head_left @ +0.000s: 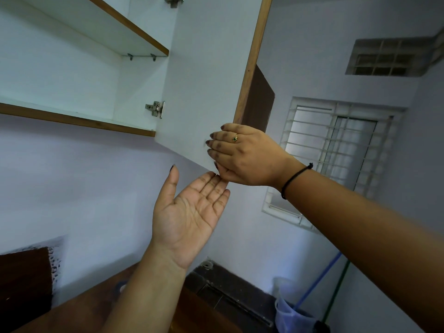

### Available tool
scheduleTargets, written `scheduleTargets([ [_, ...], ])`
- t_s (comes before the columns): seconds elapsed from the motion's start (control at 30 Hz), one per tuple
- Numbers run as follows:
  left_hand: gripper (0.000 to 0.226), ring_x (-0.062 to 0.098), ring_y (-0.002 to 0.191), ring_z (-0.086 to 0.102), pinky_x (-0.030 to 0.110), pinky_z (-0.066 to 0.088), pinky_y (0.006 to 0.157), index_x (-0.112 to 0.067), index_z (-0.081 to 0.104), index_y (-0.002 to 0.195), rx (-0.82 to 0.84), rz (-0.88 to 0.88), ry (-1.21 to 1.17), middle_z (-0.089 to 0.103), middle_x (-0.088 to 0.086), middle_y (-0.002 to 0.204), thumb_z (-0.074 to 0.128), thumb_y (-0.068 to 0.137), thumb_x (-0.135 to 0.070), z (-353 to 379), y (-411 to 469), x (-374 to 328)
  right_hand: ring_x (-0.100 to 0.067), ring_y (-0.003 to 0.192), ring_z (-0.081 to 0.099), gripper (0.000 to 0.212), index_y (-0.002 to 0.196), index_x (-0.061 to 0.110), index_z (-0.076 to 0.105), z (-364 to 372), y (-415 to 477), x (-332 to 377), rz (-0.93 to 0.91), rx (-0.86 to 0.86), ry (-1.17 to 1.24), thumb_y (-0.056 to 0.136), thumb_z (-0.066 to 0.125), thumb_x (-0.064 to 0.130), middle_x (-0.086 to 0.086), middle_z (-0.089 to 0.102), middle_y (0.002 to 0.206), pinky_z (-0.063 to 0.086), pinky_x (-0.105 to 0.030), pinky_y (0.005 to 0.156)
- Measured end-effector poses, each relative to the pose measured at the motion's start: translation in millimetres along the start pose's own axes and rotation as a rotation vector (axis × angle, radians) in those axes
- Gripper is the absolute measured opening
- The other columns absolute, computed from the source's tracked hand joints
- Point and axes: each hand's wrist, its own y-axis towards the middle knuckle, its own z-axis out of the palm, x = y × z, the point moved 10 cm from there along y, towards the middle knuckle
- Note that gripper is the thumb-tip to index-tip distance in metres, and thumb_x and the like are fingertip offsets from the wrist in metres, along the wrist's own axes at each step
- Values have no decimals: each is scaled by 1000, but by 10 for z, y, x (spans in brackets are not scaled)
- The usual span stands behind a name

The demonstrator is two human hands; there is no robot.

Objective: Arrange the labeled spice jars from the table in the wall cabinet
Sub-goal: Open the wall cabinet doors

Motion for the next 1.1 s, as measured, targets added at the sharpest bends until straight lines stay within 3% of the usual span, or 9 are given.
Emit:
scheduleTargets([
  [0.5,84,30,138,46,43,37,109,1,37,147,44,-70,49,50,21,145,41,92,-62,26,211,298,-25,124,60,42,123,8,68,209,-333,-103,70,108,-30,99,43,31,-9,66,128,35,-39,113],
  [1.1,83,34,144,35,46,24,119,7,32,147,52,-186,56,40,25,151,42,95,-58,128,612,668,-24,136,49,55,135,10,58,650,-851,-318,150,314,-2,100,25,35,-8,56,141,29,-40,118],
])
